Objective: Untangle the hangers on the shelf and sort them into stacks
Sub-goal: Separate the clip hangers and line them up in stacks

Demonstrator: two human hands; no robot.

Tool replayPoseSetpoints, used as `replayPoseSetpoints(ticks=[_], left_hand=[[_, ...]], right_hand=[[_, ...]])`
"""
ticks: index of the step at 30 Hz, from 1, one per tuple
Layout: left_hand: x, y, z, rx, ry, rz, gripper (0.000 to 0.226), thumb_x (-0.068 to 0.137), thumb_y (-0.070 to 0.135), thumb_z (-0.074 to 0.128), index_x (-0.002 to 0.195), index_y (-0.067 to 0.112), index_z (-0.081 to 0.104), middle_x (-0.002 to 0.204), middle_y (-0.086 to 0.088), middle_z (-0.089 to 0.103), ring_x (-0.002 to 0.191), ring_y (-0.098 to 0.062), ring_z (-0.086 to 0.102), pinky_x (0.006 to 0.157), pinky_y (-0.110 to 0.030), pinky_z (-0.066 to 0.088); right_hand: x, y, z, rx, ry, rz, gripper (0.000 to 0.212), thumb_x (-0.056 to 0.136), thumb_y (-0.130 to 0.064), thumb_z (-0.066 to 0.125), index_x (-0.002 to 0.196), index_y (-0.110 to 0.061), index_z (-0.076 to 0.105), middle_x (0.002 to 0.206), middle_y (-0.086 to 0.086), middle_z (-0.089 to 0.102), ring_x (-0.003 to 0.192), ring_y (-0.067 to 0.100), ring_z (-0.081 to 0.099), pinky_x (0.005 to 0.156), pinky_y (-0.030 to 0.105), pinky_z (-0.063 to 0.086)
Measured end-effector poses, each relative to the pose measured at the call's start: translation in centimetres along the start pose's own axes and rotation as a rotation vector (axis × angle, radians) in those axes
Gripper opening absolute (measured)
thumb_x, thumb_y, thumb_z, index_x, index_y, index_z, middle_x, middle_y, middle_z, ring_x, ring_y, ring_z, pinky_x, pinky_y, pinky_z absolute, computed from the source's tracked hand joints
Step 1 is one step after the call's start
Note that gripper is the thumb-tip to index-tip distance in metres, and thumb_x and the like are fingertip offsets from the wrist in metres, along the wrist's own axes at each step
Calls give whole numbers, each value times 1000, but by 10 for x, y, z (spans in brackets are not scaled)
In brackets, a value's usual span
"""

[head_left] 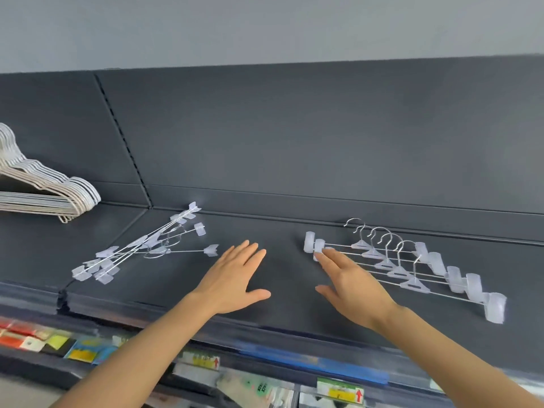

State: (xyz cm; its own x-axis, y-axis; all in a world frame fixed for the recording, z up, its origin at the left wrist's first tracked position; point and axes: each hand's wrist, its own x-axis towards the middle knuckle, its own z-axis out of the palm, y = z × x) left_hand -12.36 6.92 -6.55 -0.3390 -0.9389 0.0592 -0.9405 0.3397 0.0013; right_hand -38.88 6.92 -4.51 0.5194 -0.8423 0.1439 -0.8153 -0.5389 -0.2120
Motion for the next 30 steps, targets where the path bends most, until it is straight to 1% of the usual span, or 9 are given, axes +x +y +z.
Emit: replayPoseSetpoints(ticks=[2, 5, 8, 14, 17, 19, 25, 27, 30], left_hand=[[-19, -25, -3, -19, 0, 3, 86, 87, 67, 42, 152, 23, 9, 161, 2, 4, 148, -15, -4, 115, -29, -2], [-46, -68, -9, -21, 25, -1, 82, 89, 62, 45, 152, 23, 12, 160, 2, 6, 147, -15, -1, 114, -26, 0], [-69, -109, -14, -34, 40, -25, 78, 90, 58, 46, 151, 21, 16, 160, 1, 11, 147, -16, 3, 117, -29, 6], [-104, -171, -14, -51, 48, -69, 73, 92, 52, 48, 151, 18, 20, 158, 1, 16, 147, -17, 8, 118, -32, 12], [-109, -195, -16, -64, 70, -112, 70, 94, 49, 47, 151, 19, 19, 157, 1, 17, 146, -17, 12, 118, -33, 18], [-108, -209, -17, -79, 80, -145, 69, 95, 46, 48, 150, 17, 20, 157, -1, 19, 146, -18, 13, 117, -33, 20], [-98, -240, -19, -89, 27, -194, 67, 93, 45, 51, 148, 17, 24, 156, -3, 21, 146, -20, 14, 117, -35, 21], [-92, -251, -20, -97, 6, -209, 65, 93, 43, 53, 146, 16, 28, 154, -4, 25, 143, -21, 20, 114, -33, 24], [-81, -267, -21, -130, -14, -227, 53, 93, 40, 54, 137, 15, 38, 141, 0, 40, 129, -18, 38, 101, -30, 38]], right_hand=[[9, -28, 8, 0, -23, 33, 61, 97, -35, 46, 148, -16, 21, 153, 1, 24, 139, 18, 27, 110, 27, 28], [28, -70, 23, 19, -45, 70, 60, 97, -35, 46, 148, -15, 23, 154, 2, 24, 140, 18, 26, 111, 26, 28], [47, -108, 35, 42, -39, 103, 59, 97, -34, 47, 148, -15, 24, 154, 3, 26, 140, 19, 27, 111, 28, 31], [72, -166, 51, 53, -36, 108, 57, 97, -34, 46, 147, -16, 26, 153, 2, 28, 139, 19, 30, 110, 26, 30], [89, -182, 50, 45, -43, 94, 55, 97, -33, 46, 146, -15, 29, 152, 2, 29, 139, 19, 29, 110, 27, 30], [102, -188, 49, 43, -41, 81, 52, 97, -32, 47, 144, -15, 33, 149, 3, 33, 137, 20, 32, 108, 29, 34], [149, -195, 54, 55, -57, 35, 45, 96, -33, 47, 137, -13, 44, 146, 5, 37, 134, 21, 35, 102, 29, 38], [167, -197, 58, 74, -91, 19, 46, 97, -34, 47, 137, -13, 43, 148, 6, 35, 135, 21, 34, 103, 30, 38], [193, -198, 64, 81, -112, -9, 41, 97, -33, 45, 131, -10, 48, 140, 8, 42, 128, 24, 41, 98, 34, 43]])
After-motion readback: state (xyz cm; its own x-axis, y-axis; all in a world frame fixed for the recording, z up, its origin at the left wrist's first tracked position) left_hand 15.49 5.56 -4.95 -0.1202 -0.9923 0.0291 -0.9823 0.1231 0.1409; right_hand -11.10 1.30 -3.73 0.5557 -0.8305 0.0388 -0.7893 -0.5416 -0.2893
